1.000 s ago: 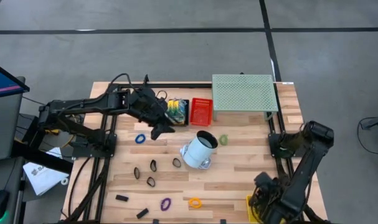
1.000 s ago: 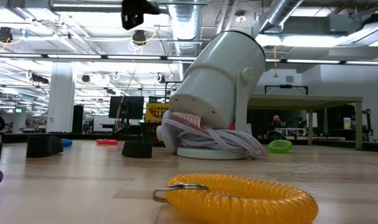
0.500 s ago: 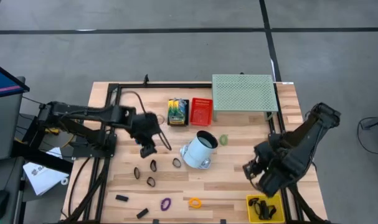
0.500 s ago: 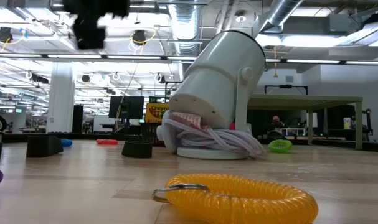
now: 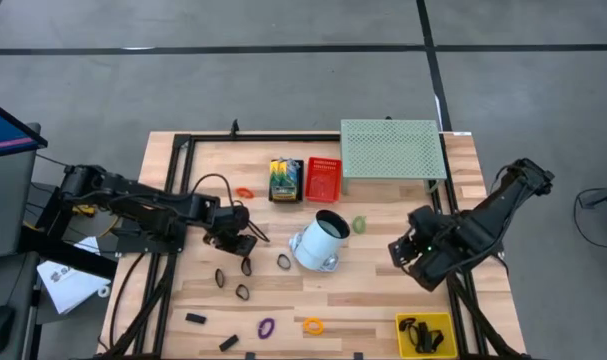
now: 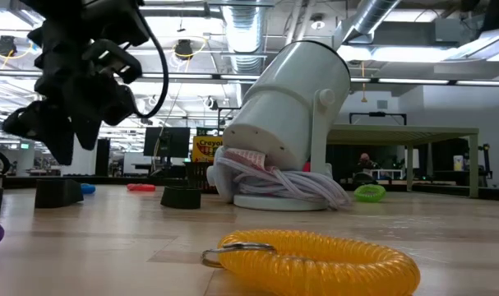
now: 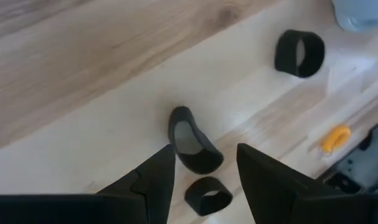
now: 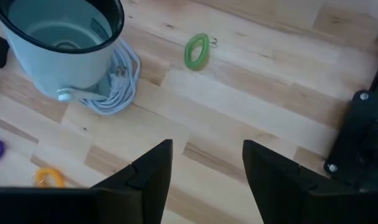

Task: Pick & Place Office Desk Supplies
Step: Put the black rubber band into the yellow bin

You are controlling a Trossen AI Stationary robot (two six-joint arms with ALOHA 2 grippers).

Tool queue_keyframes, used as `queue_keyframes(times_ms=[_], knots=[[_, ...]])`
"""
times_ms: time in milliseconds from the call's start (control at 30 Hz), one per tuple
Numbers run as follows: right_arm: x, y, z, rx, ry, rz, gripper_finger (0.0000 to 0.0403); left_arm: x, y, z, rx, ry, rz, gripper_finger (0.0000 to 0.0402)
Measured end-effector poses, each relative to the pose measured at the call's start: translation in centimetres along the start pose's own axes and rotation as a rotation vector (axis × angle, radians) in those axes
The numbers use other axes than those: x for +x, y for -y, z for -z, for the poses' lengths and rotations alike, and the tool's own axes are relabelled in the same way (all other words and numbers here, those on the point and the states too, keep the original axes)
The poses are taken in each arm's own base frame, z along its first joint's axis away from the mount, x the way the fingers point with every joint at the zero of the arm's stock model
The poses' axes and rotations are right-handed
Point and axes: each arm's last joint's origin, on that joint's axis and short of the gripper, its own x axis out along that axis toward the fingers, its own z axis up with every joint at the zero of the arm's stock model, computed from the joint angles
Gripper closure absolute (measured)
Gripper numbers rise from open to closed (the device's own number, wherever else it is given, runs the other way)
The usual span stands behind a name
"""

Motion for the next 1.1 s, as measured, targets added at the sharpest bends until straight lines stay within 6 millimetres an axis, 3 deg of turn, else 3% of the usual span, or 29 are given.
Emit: queue_keyframes(times_ms=[400,633,733,900,1000,1100], knots=[[0.2,-0.2,-0.3,-0.024,0.003,0.003,0.0211,2.4,-0.1,0.4,-0.025,0.009,-0.058,0.0242],[0.2,-0.2,-0.3,-0.027,0.003,0.001,0.0212,4.6,0.2,0.4,-0.03,-0.027,-0.06,0.0269],[0.2,-0.2,-0.3,-0.027,0.004,0.001,0.0212,4.9,0.1,0.3,-0.025,-0.032,-0.075,0.0299],[0.2,-0.2,-0.3,-0.032,0.005,0.0,0.0212,4.5,0.3,-0.1,0.014,-0.003,-0.031,0.0389],[0.2,-0.2,-0.3,-0.07,0.014,-0.006,0.0212,3.3,1.0,-0.6,0.024,0.049,0.053,0.0396],[0.2,-0.2,-0.5,-0.069,0.038,-0.016,0.0212,1.5,2.6,-1.5,0.037,0.12,0.256,0.0397]])
